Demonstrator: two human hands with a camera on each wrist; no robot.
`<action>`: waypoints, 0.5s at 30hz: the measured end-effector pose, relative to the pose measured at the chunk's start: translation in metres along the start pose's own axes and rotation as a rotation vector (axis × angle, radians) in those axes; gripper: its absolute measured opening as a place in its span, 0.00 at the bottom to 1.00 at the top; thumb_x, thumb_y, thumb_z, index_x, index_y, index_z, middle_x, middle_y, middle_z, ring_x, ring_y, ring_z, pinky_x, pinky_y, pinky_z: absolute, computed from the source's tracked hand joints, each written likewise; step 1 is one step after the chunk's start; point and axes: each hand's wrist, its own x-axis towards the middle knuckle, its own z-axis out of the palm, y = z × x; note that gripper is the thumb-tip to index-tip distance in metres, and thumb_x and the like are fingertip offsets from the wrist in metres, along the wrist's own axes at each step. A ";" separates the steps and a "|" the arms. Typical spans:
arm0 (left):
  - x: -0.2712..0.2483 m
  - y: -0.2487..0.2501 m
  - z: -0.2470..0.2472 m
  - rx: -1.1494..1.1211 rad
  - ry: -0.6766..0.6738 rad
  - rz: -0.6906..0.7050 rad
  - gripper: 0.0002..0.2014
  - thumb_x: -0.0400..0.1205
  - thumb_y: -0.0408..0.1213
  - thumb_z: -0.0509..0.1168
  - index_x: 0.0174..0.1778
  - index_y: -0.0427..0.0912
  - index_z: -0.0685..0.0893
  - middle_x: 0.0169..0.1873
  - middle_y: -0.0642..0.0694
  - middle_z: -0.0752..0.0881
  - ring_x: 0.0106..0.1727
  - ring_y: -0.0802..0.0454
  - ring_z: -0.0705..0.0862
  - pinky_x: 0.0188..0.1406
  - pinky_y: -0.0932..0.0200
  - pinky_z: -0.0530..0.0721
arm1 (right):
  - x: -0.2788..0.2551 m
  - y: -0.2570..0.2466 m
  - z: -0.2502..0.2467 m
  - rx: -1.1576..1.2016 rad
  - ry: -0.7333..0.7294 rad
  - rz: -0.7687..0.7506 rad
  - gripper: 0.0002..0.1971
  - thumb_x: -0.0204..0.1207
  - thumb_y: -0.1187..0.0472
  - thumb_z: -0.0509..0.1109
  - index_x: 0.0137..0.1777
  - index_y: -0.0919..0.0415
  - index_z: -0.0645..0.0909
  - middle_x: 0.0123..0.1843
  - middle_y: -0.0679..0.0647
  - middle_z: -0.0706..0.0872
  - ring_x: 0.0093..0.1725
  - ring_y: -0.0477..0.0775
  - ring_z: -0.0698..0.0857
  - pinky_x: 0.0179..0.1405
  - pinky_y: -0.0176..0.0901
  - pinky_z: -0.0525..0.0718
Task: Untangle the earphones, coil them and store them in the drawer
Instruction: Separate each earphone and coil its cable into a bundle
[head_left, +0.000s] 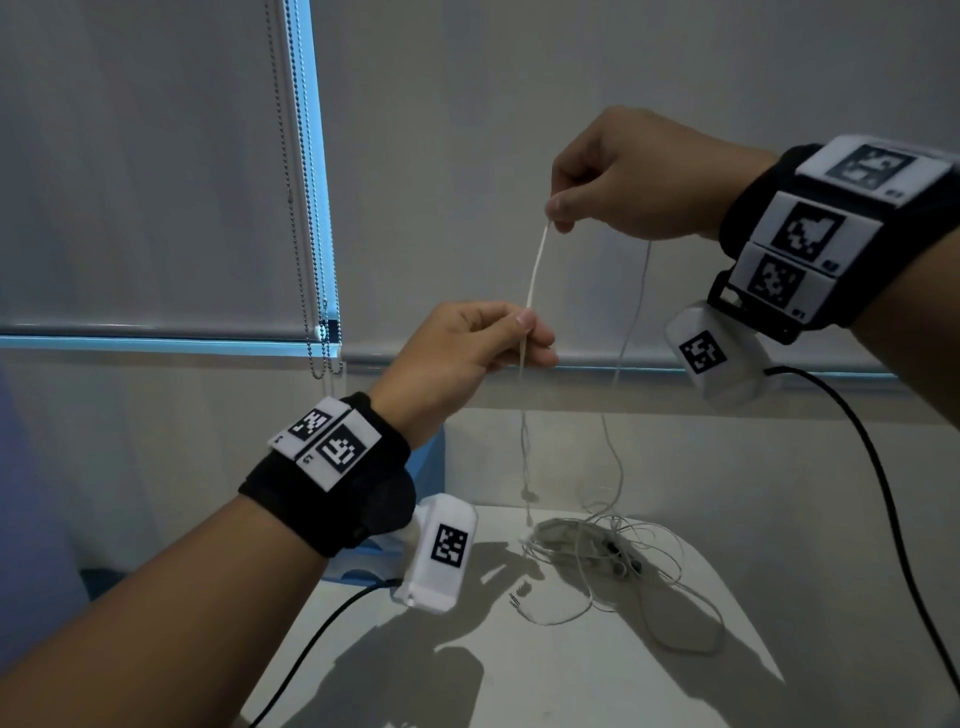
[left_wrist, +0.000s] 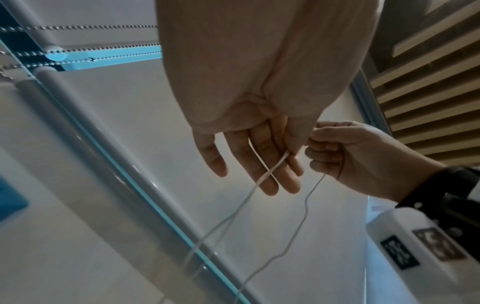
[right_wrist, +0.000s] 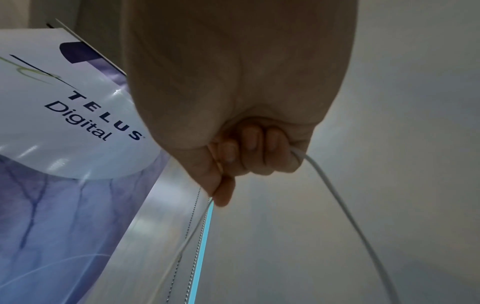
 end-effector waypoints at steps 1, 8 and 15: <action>-0.001 -0.004 0.001 0.024 -0.015 -0.009 0.13 0.91 0.36 0.60 0.51 0.34 0.88 0.46 0.36 0.92 0.48 0.51 0.91 0.59 0.59 0.83 | 0.001 0.002 -0.002 0.002 0.045 0.018 0.10 0.84 0.55 0.71 0.45 0.58 0.90 0.44 0.54 0.89 0.44 0.54 0.85 0.41 0.47 0.80; -0.015 -0.024 -0.003 0.107 -0.086 -0.075 0.14 0.92 0.36 0.59 0.49 0.34 0.88 0.49 0.36 0.94 0.50 0.53 0.91 0.63 0.55 0.81 | 0.005 0.017 -0.010 0.007 0.251 0.129 0.11 0.85 0.58 0.69 0.48 0.64 0.90 0.35 0.50 0.81 0.32 0.45 0.75 0.28 0.38 0.69; -0.024 -0.039 -0.007 0.180 -0.246 -0.181 0.16 0.92 0.40 0.58 0.59 0.38 0.90 0.54 0.48 0.94 0.62 0.48 0.90 0.77 0.38 0.76 | 0.003 0.021 -0.013 0.095 0.348 0.157 0.11 0.84 0.59 0.69 0.49 0.66 0.89 0.32 0.47 0.78 0.30 0.41 0.74 0.27 0.33 0.67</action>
